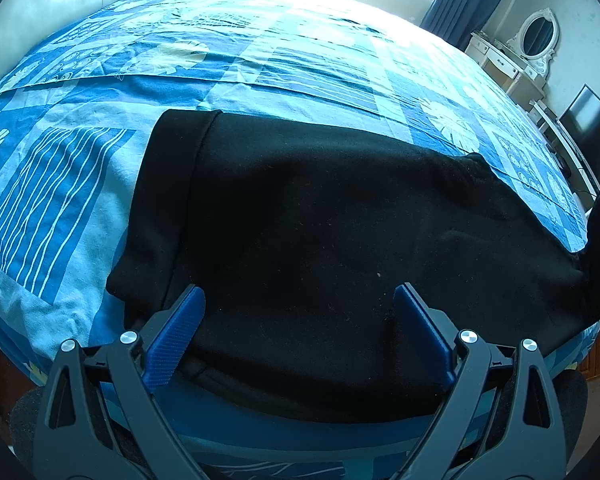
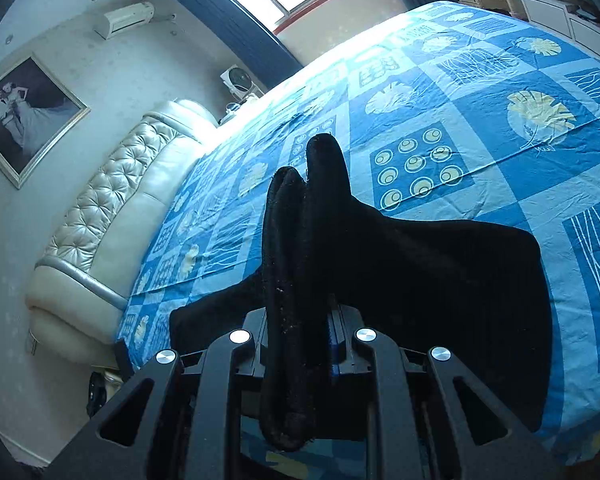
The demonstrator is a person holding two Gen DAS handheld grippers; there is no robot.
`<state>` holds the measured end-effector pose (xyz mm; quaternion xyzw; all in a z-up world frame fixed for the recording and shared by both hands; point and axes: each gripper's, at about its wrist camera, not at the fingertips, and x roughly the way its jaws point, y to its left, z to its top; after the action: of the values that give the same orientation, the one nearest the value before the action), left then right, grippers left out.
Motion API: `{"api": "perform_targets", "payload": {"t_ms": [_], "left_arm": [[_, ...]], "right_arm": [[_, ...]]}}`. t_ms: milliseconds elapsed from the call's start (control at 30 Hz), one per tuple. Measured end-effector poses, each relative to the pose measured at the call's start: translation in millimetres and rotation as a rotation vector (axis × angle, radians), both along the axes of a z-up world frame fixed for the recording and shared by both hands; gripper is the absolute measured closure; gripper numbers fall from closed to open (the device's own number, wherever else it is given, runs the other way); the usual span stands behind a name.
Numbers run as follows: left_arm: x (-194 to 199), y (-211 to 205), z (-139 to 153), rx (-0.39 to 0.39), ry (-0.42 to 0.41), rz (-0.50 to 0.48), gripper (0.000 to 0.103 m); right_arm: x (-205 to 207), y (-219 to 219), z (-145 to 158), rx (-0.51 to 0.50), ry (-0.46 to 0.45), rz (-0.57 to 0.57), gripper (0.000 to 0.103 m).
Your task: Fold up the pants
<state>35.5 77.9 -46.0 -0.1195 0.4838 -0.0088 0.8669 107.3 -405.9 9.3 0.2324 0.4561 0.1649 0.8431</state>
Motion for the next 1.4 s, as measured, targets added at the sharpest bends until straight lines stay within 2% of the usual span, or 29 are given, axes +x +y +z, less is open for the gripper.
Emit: {"api": "perform_targets", "payload": {"t_ms": [133, 300, 433, 467, 533, 633, 733, 800, 900, 967, 1033, 1100, 1200, 1300, 1400], "left_arm": [[0, 1, 0, -0.011, 0.001, 0.007, 0.008], [0, -1, 0, 0.003, 0.001, 0.005, 0.008], [0, -1, -1, -0.003, 0.002, 0.008, 0.008], [0, 0, 0, -0.006, 0.002, 0.009, 0.008], [0, 1, 0, -0.012, 0.003, 0.012, 0.008], [0, 1, 0, -0.013, 0.003, 0.013, 0.008], [-1, -1, -1, 0.002, 0.002, 0.008, 0.008], [-1, -2, -1, 0.012, 0.001, 0.005, 0.008], [-1, -3, -1, 0.016, -0.002, 0.004, 0.008], [-1, -3, -1, 0.018, -0.003, 0.003, 0.008], [-1, -3, -1, 0.022, -0.004, 0.001, 0.008], [-2, -3, -2, 0.025, -0.006, -0.002, 0.008], [-1, -3, -2, 0.029, -0.007, -0.003, 0.008], [-1, -3, -2, 0.028, -0.008, 0.001, 0.008], [-1, -3, -2, 0.026, -0.009, 0.004, 0.008]], "right_arm": [[11, 43, -28, -0.156, 0.041, 0.033, 0.084], [11, 84, -57, -0.254, 0.085, 0.094, 0.084], [10, 101, -75, -0.313, 0.108, 0.111, 0.082], [10, 104, -79, -0.313, 0.117, 0.121, 0.081], [7, 109, -82, -0.298, 0.121, 0.130, 0.070], [3, 110, -85, -0.167, 0.132, 0.139, 0.055], [-1, 120, -90, -0.104, 0.151, 0.165, 0.054], [-5, 126, -91, -0.079, 0.147, 0.181, 0.049], [-9, 133, -91, -0.082, 0.135, 0.204, 0.042], [-9, 134, -89, -0.076, 0.133, 0.211, 0.042], [-8, 127, -81, -0.022, 0.127, 0.216, 0.042], [-11, 112, -65, 0.037, 0.083, 0.212, 0.042], [-12, 69, -36, 0.053, 0.002, 0.150, 0.042], [-16, -5, -24, 0.059, -0.025, -0.044, 0.041], [-19, -82, -37, 0.076, 0.009, -0.262, 0.041]]}}
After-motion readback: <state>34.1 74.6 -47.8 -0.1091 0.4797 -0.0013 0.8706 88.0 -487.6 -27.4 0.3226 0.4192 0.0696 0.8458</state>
